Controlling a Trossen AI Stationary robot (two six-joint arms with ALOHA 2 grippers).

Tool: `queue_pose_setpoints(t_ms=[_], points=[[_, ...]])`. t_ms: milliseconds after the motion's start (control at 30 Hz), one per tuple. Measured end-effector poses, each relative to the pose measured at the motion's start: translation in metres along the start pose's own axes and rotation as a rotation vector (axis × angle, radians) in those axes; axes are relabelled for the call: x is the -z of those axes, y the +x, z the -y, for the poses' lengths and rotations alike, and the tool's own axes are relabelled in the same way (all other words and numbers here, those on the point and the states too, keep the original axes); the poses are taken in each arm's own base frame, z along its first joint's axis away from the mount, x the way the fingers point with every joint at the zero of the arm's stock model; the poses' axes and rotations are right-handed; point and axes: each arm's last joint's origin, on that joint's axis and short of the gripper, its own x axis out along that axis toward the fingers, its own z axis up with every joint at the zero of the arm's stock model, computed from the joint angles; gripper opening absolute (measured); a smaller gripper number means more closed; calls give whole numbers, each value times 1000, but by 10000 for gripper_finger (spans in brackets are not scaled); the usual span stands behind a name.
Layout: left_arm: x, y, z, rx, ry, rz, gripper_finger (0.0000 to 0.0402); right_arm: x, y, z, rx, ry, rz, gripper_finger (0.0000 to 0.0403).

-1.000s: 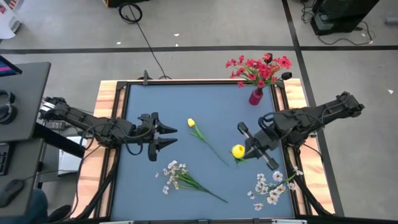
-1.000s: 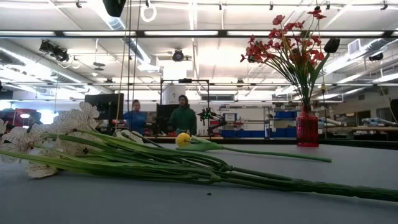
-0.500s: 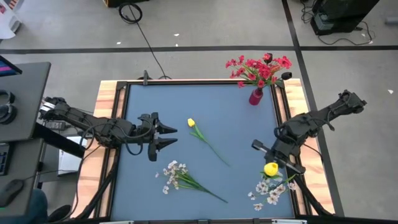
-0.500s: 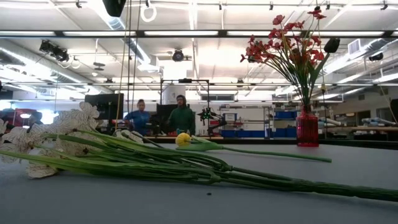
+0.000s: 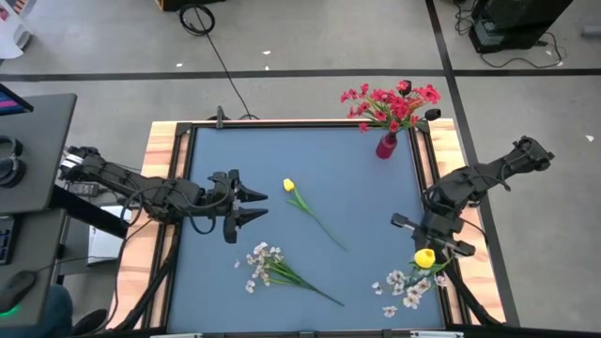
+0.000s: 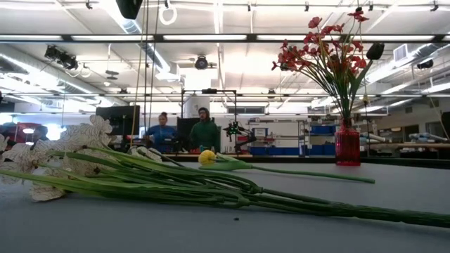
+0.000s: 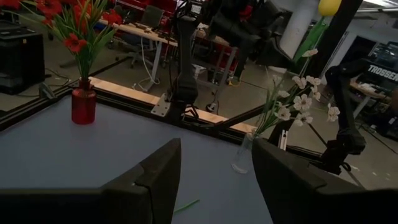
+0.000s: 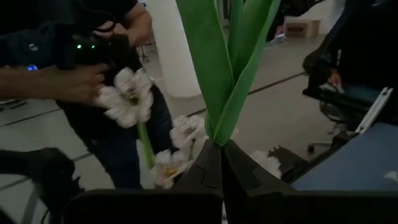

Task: Sort flowers into vase by color
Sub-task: Put the right yellow tulip into the transparent vase

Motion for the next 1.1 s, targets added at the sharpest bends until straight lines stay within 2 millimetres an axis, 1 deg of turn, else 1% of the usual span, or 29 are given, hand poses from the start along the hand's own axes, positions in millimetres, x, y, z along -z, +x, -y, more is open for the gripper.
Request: queue_pose_setpoints(t_ms=[133,300,433,633,1100], points=[[0,0,0,0,-1,1,203,3,0,-2,-31,-3,-19,0],[0,0,0,0,0,0,203,10,5,-1,-58,-24,10,0],[0,0,0,0,0,0,203,10,7,-2,-87,-43,52,0],[0,0,0,0,0,0,203,11,7,-3,-121,-43,51,0],[0,0,0,0,-1,0,203,43,15,2,-162,-59,47,0]])
